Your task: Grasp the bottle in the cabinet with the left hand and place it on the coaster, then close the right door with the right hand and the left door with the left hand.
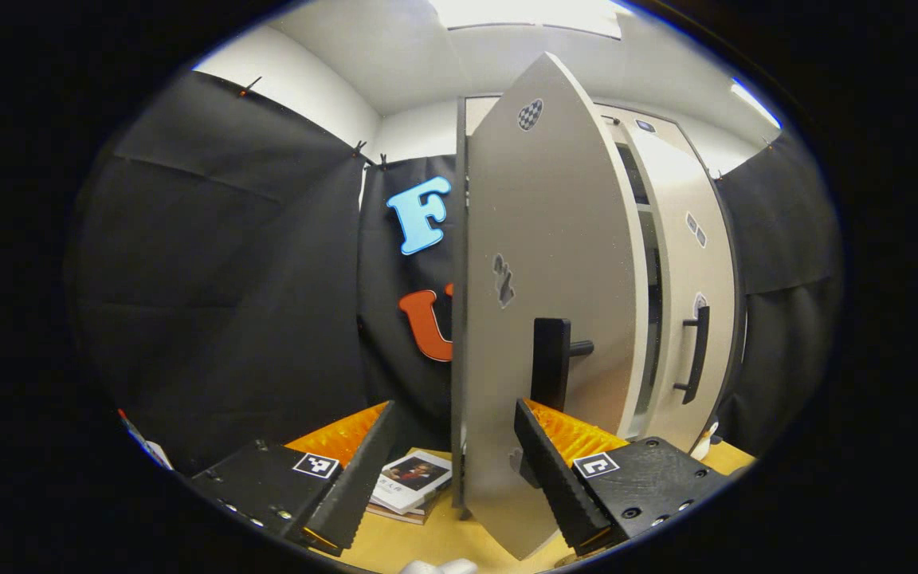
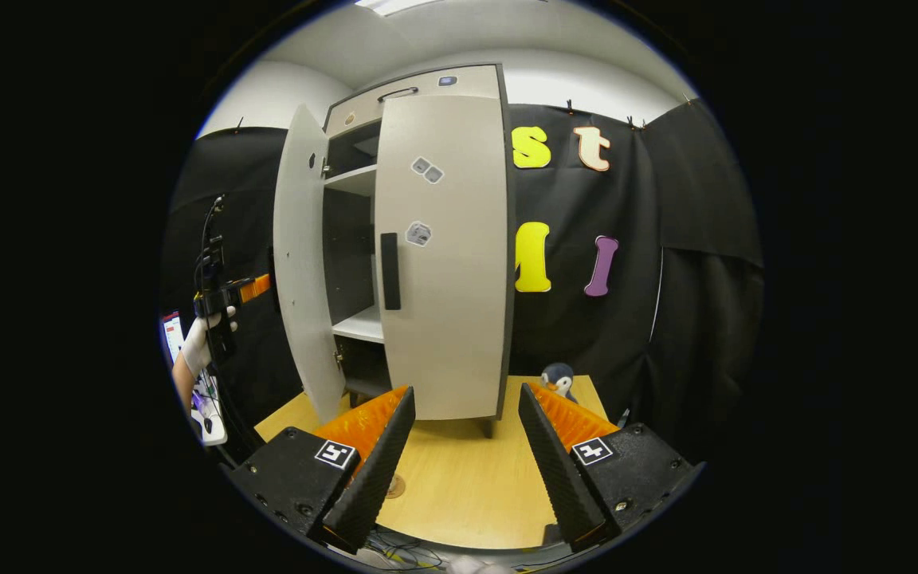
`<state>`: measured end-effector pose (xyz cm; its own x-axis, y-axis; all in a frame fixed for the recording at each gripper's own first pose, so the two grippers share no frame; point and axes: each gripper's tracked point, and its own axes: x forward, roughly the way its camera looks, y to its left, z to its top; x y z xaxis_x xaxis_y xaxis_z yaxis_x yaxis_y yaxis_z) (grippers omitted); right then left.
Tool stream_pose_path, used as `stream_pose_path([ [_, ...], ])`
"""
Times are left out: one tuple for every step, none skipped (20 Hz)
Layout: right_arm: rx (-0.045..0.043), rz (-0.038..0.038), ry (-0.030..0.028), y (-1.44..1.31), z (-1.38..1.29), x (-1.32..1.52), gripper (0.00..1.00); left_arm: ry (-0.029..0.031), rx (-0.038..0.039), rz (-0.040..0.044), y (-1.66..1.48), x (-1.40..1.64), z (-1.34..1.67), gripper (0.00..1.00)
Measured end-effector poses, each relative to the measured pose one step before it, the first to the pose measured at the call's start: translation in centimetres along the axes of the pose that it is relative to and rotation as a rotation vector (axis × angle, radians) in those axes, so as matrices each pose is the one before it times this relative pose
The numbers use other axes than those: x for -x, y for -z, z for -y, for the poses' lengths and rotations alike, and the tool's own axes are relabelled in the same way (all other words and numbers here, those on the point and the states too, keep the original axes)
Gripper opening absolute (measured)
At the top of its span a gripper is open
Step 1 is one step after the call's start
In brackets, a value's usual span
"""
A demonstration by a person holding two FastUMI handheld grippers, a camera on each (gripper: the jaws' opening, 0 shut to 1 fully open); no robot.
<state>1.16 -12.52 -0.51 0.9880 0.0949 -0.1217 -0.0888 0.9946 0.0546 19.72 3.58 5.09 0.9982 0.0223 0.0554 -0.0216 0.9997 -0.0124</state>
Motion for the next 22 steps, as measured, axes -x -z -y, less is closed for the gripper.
stream_pose_path([
  [0.00821,0.00346,-0.00662,-0.138,0.013,-0.234,0.81,0.01222,-0.00025,-0.00412,0.072,-0.355,1.307,0.91],
  [0.00818,0.00519,-0.00534,-0.295,0.194,-0.102,0.81,0.01393,-0.00083,-0.00708,0.156,-0.468,1.145,0.94],
  [0.00702,0.00303,-0.00254,-0.154,0.065,-0.067,0.81,0.01058,-0.00055,-0.00211,-0.081,-0.701,1.038,0.91],
  [0.00413,0.00326,-0.0019,-0.07,0.145,-0.136,0.81,0.0135,-0.00397,-0.00147,0.003,-0.561,1.211,0.96],
  [0.00129,0.00262,-0.00069,-0.075,0.137,-0.078,0.81,0.00736,-0.01019,-0.00486,0.14,-0.478,1.003,0.95],
  [-0.00162,-0.00061,-0.00021,-0.062,0.142,-0.038,0.81,-0.00636,-0.01384,-0.00956,0.274,-0.384,0.404,0.92],
  [-0.00436,0.00058,-0.0023,-0.058,0.022,-0.04,0.81,-0.01471,-0.00958,0.00294,-0.046,0.034,-0.04,0.95],
  [-0.00496,0.00288,-0.00062,-0.222,0.021,-0.063,0.81,-0.00313,0.00085,0.00816,-0.257,-0.02,-0.021,0.96],
  [-0.00284,0.00489,0.00235,-0.255,0.023,-0.132,0.81,0.00241,0.00728,-0.00078,-0.005,0.229,0.064,0.95],
  [-0.00218,0.00552,0.00481,-0.242,0.022,-0.112,0.81,-0.00248,0.00474,0.00093,-0.16,0.322,-0.211,0.96],
  [-0.0031,0.00565,0.00484,-0.225,-0.096,-0.135,0.81,-0.00095,0.00217,-0.0054,-0.163,0.457,-0.389,0.96],
  [-0.00464,0.00541,0.0036,-0.158,-0.249,-0.208,0.81,0.00062,-0.00189,-0.00671,-0.094,0.605,-0.318,0.95],
  [-0.00517,0.00336,0.0031,-0.078,-0.33,-0.175,0.81,-0.00293,-0.00436,-0.00136,-0.176,0.808,-0.415,0.95],
  [-0.00597,0.0046,0.00391,-0.194,-0.362,-0.265,0.81,0.0026,-0.00201,-0.00044,-0.181,0.802,-0.324,0.96],
  [-0.00693,0.00399,0.00479,-0.095,-0.377,-0.325,0.81,0.0083,-0.00119,-0.00064,-0.196,0.881,-0.054,0.96],
  [-0.00463,0.00374,0.01103,-0.1,-0.331,-0.252,0.81,0.00124,-0.00236,0.0027,-0.084,0.875,-0.152,0.96],
  [-0.00216,0.00856,0.02246,-0.05,-0.191,-0.109,0.81,0.00261,-0.00787,0.00336,-0.199,0.802,-0.172,0.96],
  [-0.0054,0.01994,0.02376,-0.399,-0.202,-0.134,0.81,0.00316,-0.00934,0.00103,-0.075,0.795,-0.051,0.95],
  [-0.0076,0.013,0.0135,-0.309,-0.427,-0.19,0.81,-0.0008,-0.00774,0.00438,-0.172,0.823,-0.203,0.96],
  [-0.01057,0.009,0.00625,-0.153,-0.558,-0.128,0.81,0.00586,-0.00395,0.00749,-0.193,0.705,0.026,0.96],
  [-0.01093,0.0081,0.00284,-0.136,-0.636,-0.071,0.81,0.00662,0.00064,0.00643,-0.108,0.819,0.035,0.96],
  [-0.00878,0.00725,0.00216,-0.177,-0.647,-0.08,0.81,0.00761,-0.00069,0.00183,0.044,0.853,0.091,0.96],
])
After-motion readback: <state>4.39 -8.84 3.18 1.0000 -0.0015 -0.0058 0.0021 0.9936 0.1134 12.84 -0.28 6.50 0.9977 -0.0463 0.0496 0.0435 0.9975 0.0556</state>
